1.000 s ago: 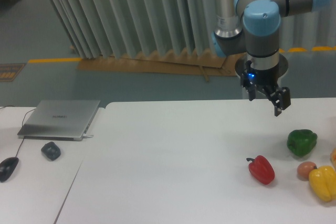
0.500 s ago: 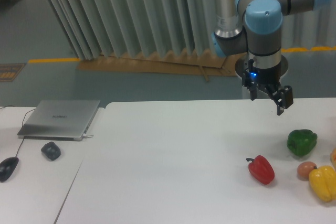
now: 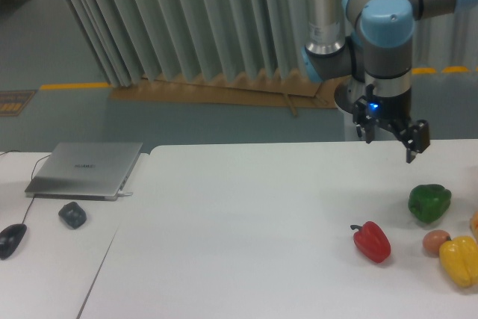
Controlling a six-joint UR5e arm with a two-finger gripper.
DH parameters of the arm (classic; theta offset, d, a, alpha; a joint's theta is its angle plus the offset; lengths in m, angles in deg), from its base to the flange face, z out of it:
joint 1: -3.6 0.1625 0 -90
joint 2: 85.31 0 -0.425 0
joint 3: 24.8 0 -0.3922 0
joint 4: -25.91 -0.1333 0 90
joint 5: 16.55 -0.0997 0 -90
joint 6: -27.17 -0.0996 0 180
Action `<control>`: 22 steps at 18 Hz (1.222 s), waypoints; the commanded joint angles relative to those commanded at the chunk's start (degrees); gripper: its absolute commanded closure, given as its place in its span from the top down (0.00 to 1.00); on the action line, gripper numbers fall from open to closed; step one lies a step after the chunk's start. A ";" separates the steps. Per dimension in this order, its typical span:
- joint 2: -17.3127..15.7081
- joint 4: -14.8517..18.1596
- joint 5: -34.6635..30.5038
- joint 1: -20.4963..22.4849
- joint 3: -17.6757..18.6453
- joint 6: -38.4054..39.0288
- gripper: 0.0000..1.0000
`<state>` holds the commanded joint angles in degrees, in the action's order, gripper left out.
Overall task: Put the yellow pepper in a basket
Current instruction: 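Move the open gripper sideways toward the yellow bell pepper, then lower the gripper down onto the yellow bell pepper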
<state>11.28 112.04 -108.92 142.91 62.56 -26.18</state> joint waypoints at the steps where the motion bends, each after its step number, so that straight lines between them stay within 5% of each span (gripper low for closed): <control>1: 0.00 0.00 0.00 0.00 0.00 -0.09 1.00; 11: 0.09 0.09 -0.09 0.00 0.26 0.17 1.00; 16: 1.66 -0.09 -2.01 2.89 -2.72 2.02 1.00; 17: 2.10 -0.17 -4.37 6.38 -2.99 3.41 1.00; 18: 1.85 -0.96 -3.79 9.90 -2.99 5.69 1.00; 22: 6.23 -6.93 -3.61 8.97 -2.72 16.39 1.00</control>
<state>17.51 105.11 -112.53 151.88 59.84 -9.80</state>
